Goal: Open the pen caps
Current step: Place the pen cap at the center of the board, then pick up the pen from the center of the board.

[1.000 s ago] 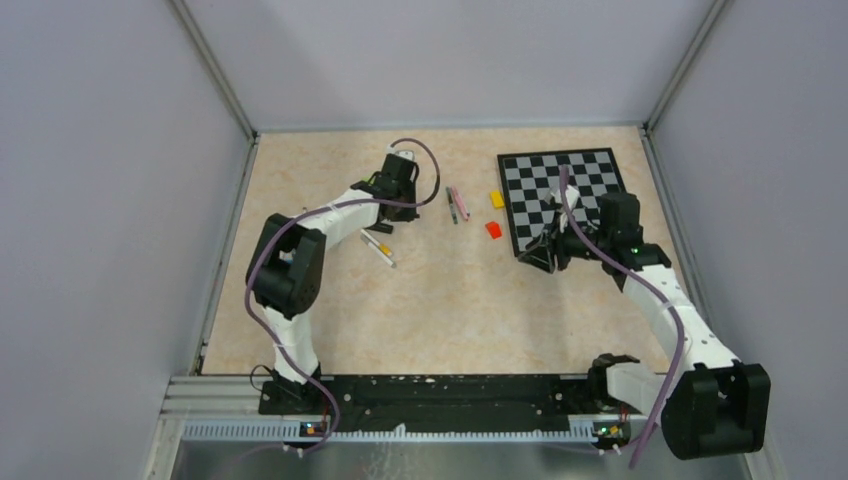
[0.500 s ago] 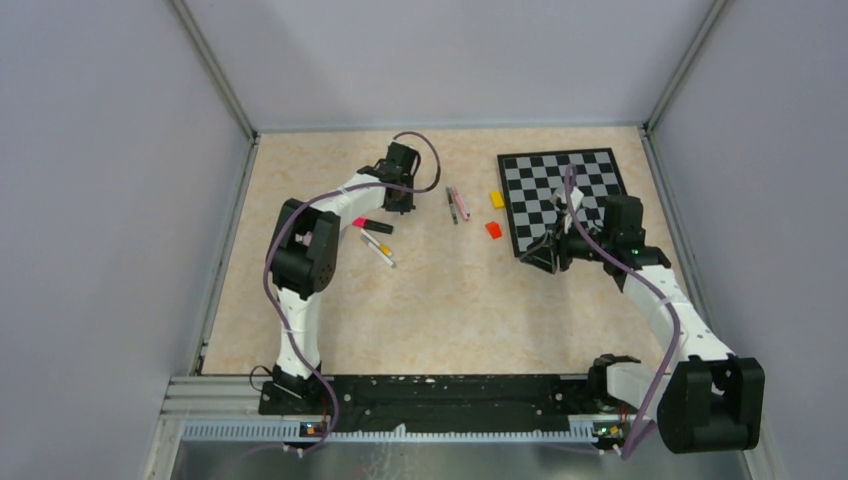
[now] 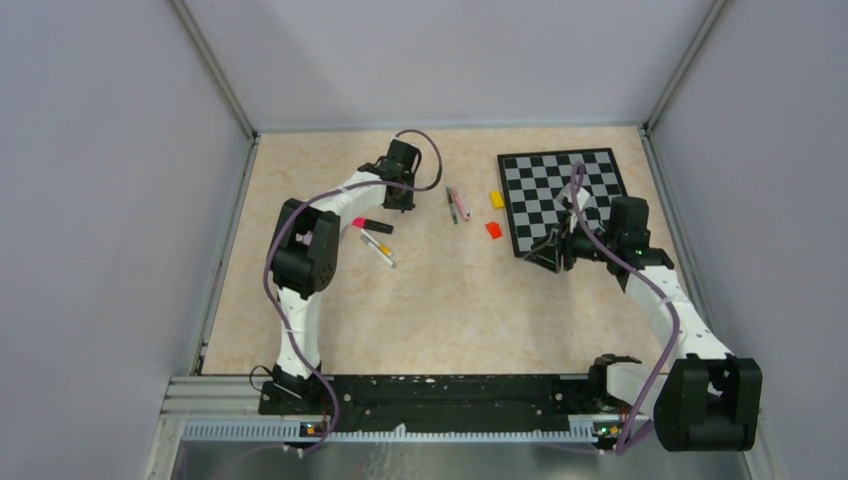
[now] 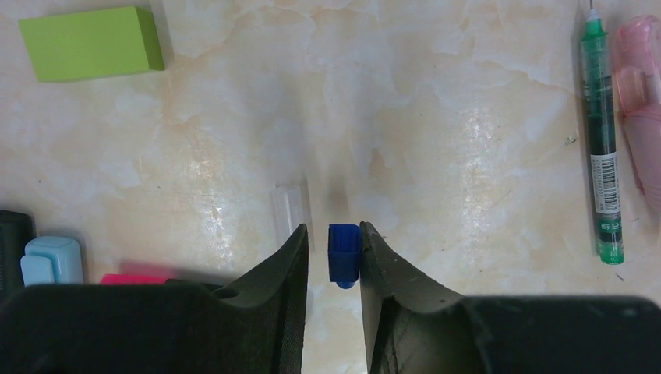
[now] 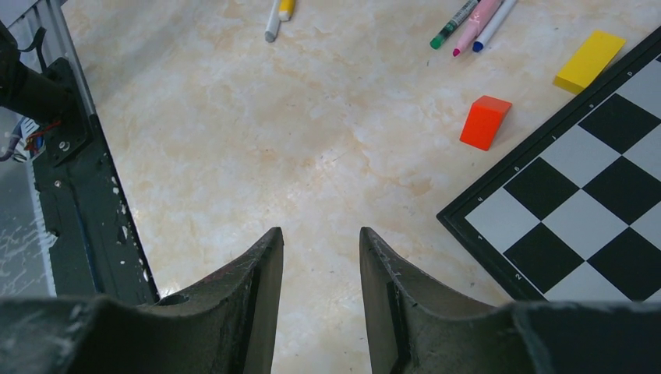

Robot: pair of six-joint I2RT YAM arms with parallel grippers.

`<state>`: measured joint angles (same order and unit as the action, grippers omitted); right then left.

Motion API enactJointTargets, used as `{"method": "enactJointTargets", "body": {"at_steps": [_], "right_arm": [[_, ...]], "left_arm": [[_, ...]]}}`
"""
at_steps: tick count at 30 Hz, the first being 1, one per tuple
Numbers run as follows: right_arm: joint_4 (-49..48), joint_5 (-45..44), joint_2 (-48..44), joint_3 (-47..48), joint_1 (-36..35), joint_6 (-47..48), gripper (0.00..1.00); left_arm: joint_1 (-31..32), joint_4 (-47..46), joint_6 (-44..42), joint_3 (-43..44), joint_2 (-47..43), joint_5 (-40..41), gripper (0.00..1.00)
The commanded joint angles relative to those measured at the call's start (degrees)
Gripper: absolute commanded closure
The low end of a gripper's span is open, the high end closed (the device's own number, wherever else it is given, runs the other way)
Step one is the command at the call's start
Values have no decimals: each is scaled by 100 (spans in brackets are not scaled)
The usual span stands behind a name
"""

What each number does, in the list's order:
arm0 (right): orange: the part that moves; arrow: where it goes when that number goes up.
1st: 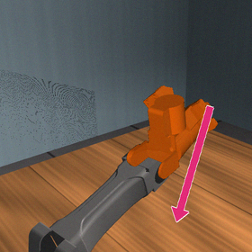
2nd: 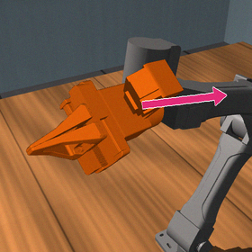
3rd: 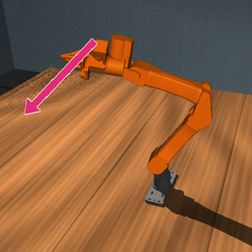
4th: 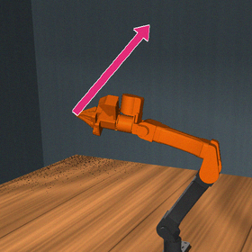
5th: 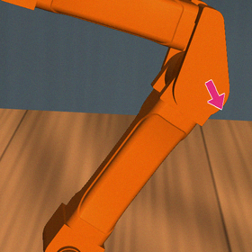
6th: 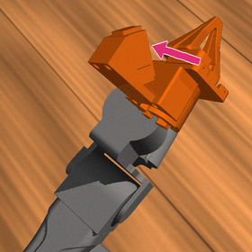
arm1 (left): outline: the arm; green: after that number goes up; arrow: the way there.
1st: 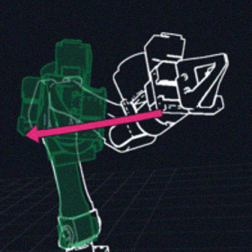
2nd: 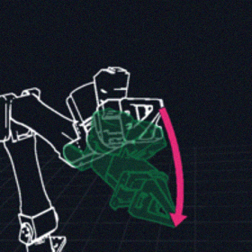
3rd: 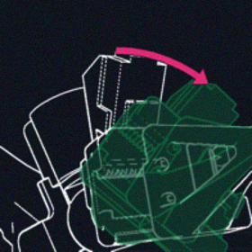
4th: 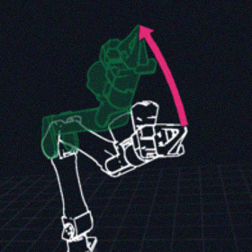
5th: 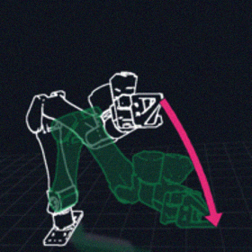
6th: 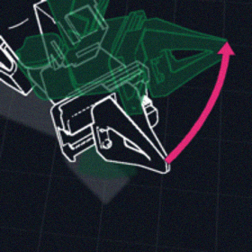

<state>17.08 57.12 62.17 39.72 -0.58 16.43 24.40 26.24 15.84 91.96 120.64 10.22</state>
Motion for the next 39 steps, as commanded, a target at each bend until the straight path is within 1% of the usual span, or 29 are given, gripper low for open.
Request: {"method": "enactJointTargets", "body": {"at_steps": [1,10,16,20,24,26,29,32,35,39], "right_arm": [[-219,196,15,-25,93,45,60],[-223,238,19,-52,154,45,60],[-226,281,19,-83,180,78,60],[-229,314,-2,-96,181,119,60],[-249,325,-26,-135,206,155,60],[-262,346,-29,-157,223,178,60],[-295,359,-53,-197,231,215,60],[-344,361,-64,-238,242,221,60],[-368,352,-77,-269,257,221,60],[-499,364,-140,-368,291,205,60]], "left_arm": [[-28,17,-178,138,-295,144,66],[-32,102,-194,178,-350,138,66],[-32,204,-279,60,-708,96,64],[-32,38,-278,-540,-1369,76,63],[-32,-453,-135,-1601,-2391,-97,61],[-32,-734,-37,-2197,-2964,-170,56],[-32,-1053,146,-3033,-3830,-182,40],[-32,-1255,370,-3720,-4627,-246,22],[-32,-1376,691,-4371,-5204,-247,3],[-57,-1726,1181,-5166,-5777,-269,1]]}}
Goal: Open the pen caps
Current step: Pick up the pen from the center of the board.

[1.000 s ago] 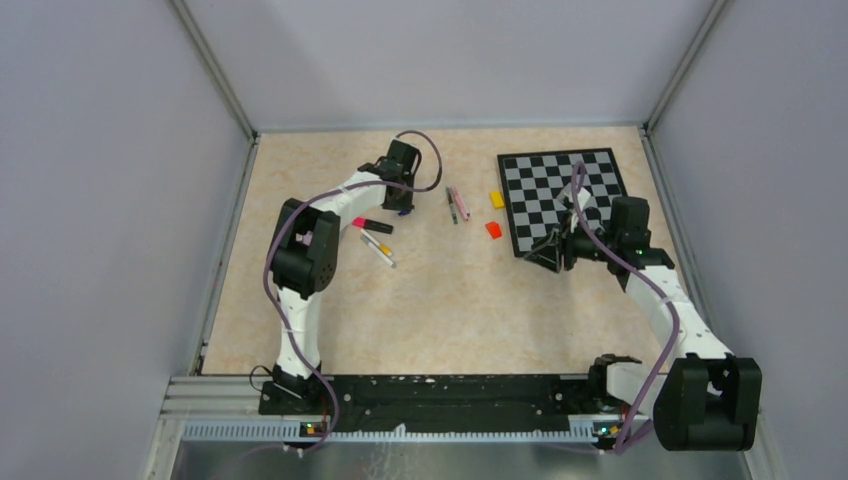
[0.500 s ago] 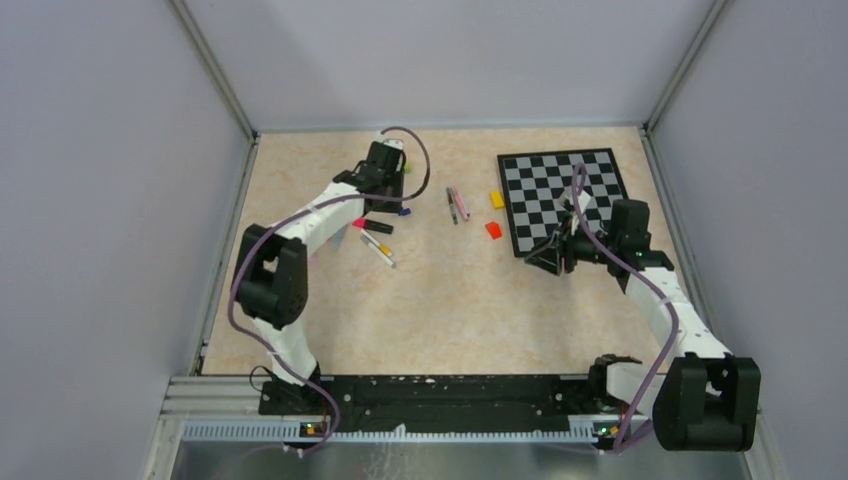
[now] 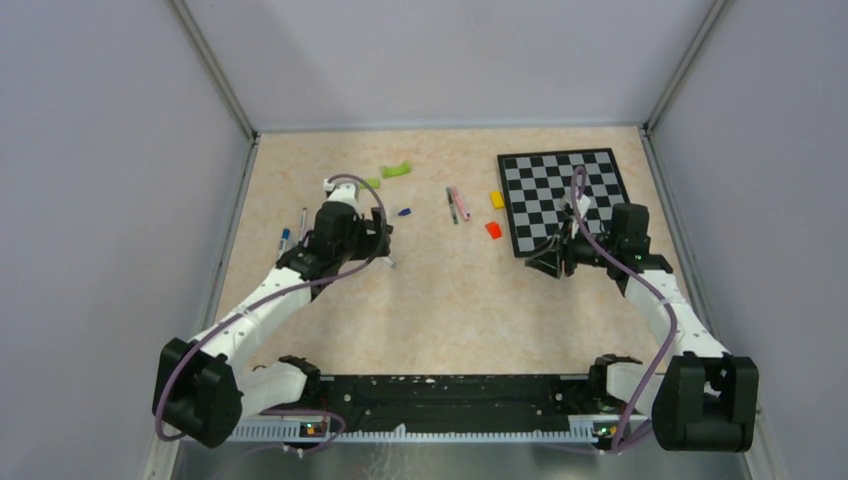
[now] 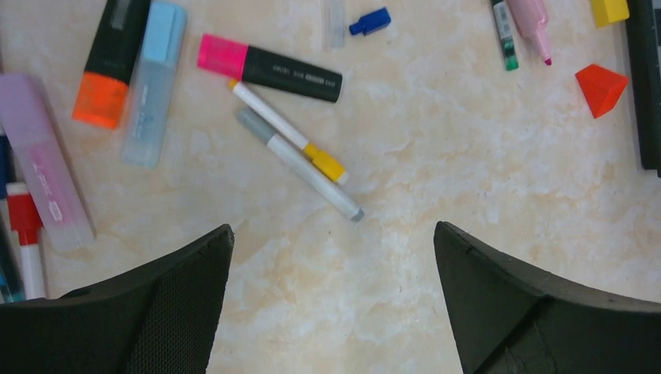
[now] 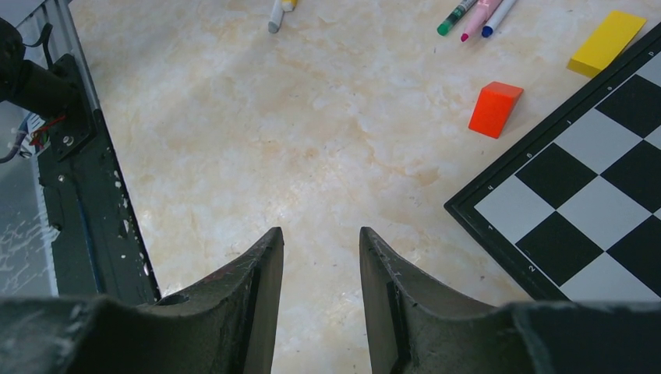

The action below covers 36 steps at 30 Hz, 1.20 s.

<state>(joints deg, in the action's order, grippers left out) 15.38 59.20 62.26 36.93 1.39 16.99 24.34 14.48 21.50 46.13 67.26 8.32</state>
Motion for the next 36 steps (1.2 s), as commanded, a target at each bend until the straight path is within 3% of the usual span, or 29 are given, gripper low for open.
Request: {"method": "enactJointTargets", "body": {"at_steps": [1,6,10,20,22,28,36], "right_arm": [[-352,169,-157,-116,101,140,60],[-590,72,-170,-223,112,-66,60],[-695,16,-171,-297,127,-152,60],[-729,-29,-115,-308,134,-179,60],[-727,-41,-113,-310,138,-179,60],[-725,-63,-92,-317,134,-172,60],[-729,-75,-56,-316,134,-153,60]], "left_arm": [[-58,-622,759,-735,-544,-117,1],[-70,-705,1167,-1023,-758,-476,1],[-70,-576,1554,-1012,-561,-239,1],[-70,598,1873,403,1265,294,1],[-70,803,1958,639,1589,438,5],[-70,1368,2179,1237,2343,830,32],[-70,1430,2013,1690,2998,949,46]]}}
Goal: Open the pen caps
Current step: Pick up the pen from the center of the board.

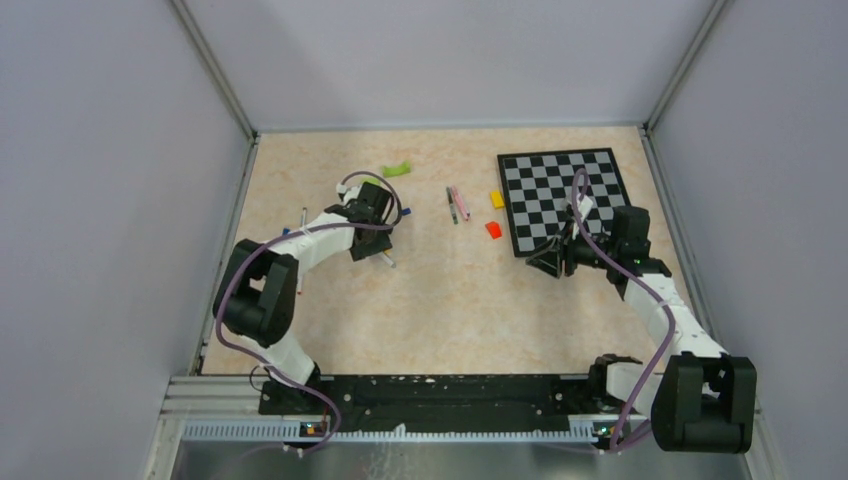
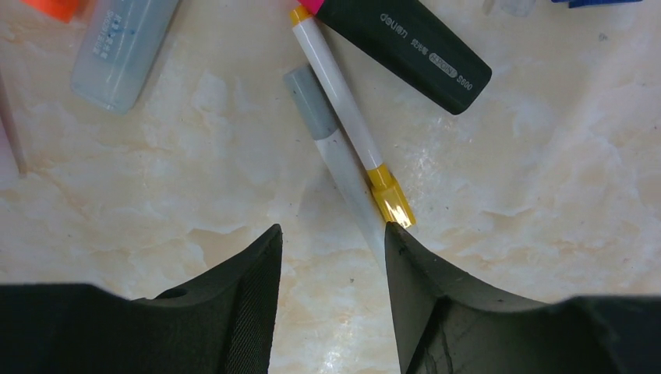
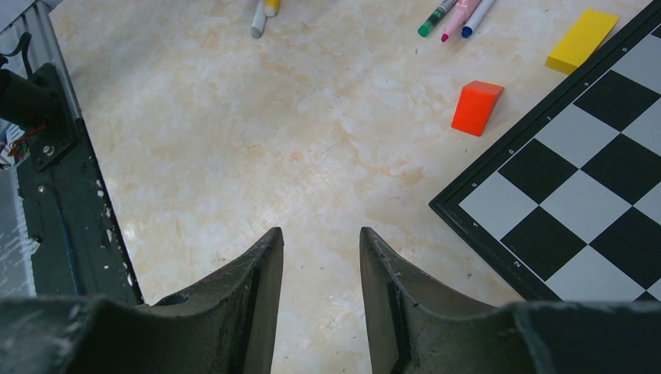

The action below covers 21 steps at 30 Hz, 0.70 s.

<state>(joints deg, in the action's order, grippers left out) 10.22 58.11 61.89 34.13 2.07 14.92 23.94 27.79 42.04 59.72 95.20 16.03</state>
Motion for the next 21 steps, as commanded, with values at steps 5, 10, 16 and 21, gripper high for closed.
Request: {"method": "enactJointTargets", "body": {"at_steps": [5,10,16,21], "right_arm": [[-201,33,-19,-44,66,64,60],[-201,30,-10,-38,66,64,60],[-197,29,17,-24,66,73,60],[-185,25,16,-20,66,80,60]], "left_arm": [[-31,29,-11,503,440,105,47],[-30,51,87,501,541,108,55],[-38,51,145,386,522,156,63],[-67,114,316,302,535,254,69]]}}
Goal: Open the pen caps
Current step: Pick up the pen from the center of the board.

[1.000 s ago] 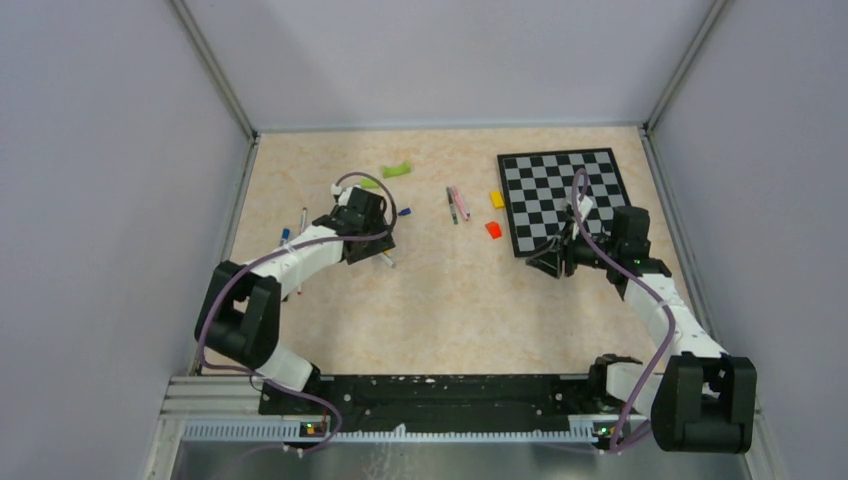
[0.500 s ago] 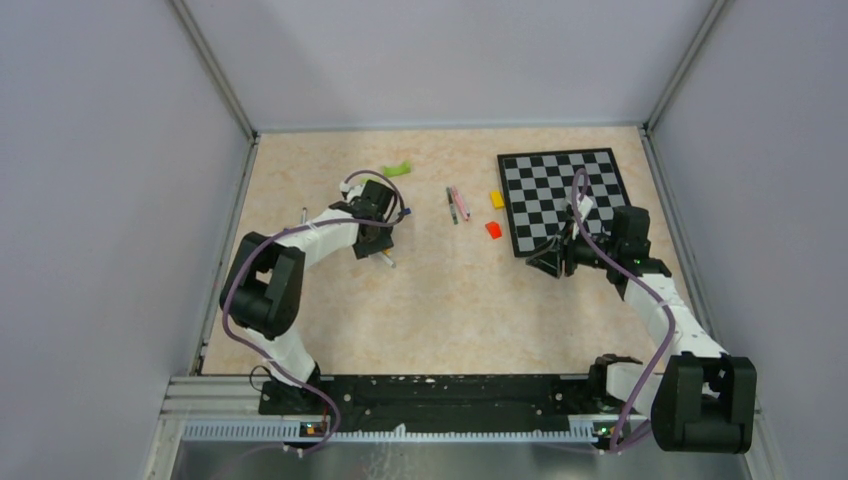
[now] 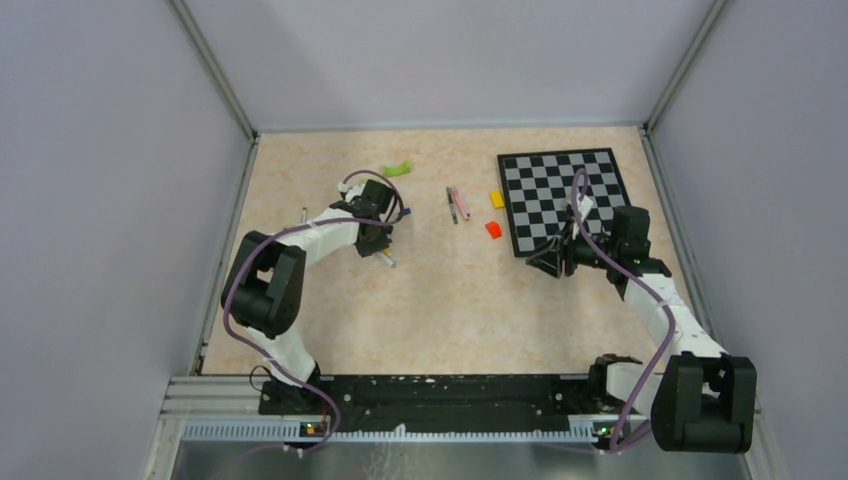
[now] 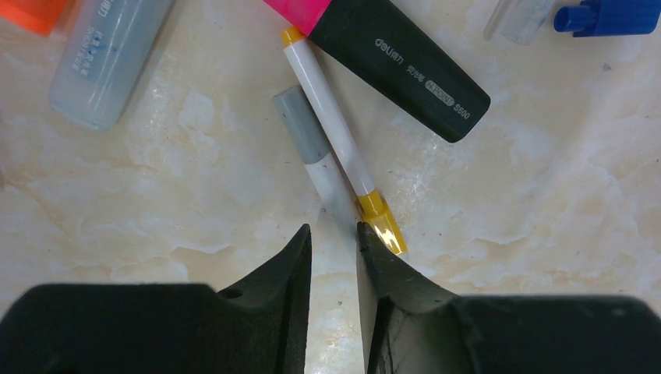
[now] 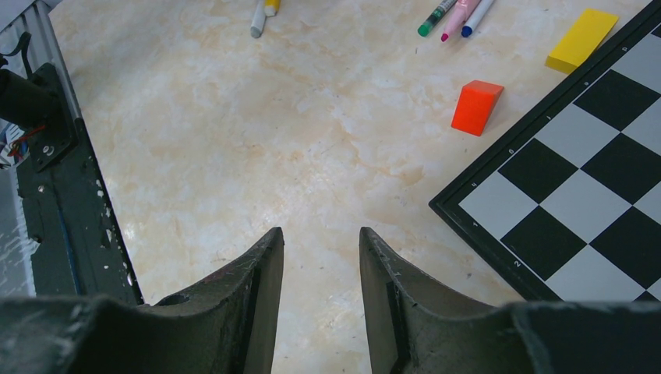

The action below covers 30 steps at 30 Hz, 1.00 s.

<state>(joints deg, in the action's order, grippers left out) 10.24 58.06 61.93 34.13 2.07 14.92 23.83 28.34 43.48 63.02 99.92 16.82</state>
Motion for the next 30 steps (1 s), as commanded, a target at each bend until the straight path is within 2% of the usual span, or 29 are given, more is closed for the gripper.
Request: {"method": "enactJointTargets", "body": {"at_steps": [1,10,21,30], "right_arm": [[-182,29,17,-20,68,81,60],[-188,26,5,-6,66,82,60],[-164,50,-23,-1,67,82,60],[-145,47,-50,28,66,90,60]], "left_arm": [[-62,32,177,-54,59,144,69],[-165,78,246,-101,190,-11,65],[-410,-8,433,-626,49,-299,67],[-459,96,290,-737,-132,-258,85]]}}
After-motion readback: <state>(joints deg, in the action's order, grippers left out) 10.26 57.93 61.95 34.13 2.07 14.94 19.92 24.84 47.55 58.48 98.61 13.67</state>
